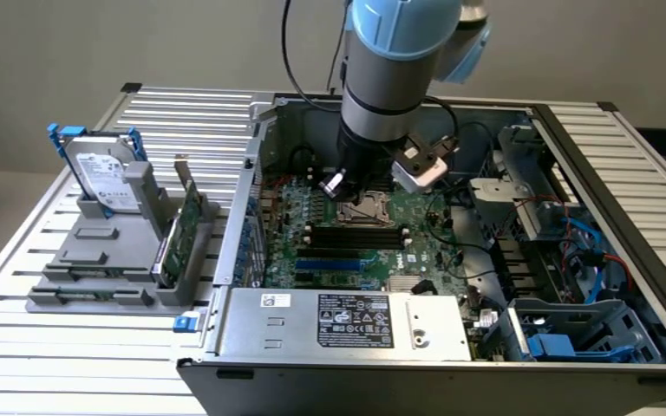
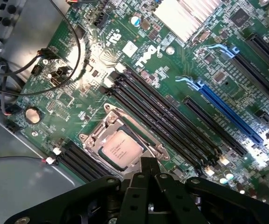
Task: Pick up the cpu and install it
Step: 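Install the first cpu locking lever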
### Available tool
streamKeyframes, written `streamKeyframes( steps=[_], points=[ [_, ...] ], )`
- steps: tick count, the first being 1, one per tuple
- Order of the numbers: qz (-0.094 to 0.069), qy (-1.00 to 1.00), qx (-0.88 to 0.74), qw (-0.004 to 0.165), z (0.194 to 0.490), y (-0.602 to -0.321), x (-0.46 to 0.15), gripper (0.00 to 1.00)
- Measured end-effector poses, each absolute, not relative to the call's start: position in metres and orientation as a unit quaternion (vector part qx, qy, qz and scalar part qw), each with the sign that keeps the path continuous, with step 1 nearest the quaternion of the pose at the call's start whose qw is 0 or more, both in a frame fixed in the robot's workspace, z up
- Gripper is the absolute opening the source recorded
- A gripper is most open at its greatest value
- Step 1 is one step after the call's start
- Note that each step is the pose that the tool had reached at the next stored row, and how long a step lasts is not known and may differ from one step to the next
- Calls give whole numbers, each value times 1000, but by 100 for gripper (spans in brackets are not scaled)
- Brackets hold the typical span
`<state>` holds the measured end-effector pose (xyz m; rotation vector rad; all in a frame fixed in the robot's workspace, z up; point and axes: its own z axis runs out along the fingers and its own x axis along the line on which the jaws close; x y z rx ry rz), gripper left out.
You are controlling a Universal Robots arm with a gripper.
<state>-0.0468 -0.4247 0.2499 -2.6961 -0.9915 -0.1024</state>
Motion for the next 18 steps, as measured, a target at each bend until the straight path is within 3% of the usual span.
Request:
streamKeyframes(
  steps=[7, 18],
  points=[
    [-25, -340, -930, 137, 249, -430, -55, 11],
    [-25, -333, -933, 137, 233, -431, -70, 11]
  ],
)
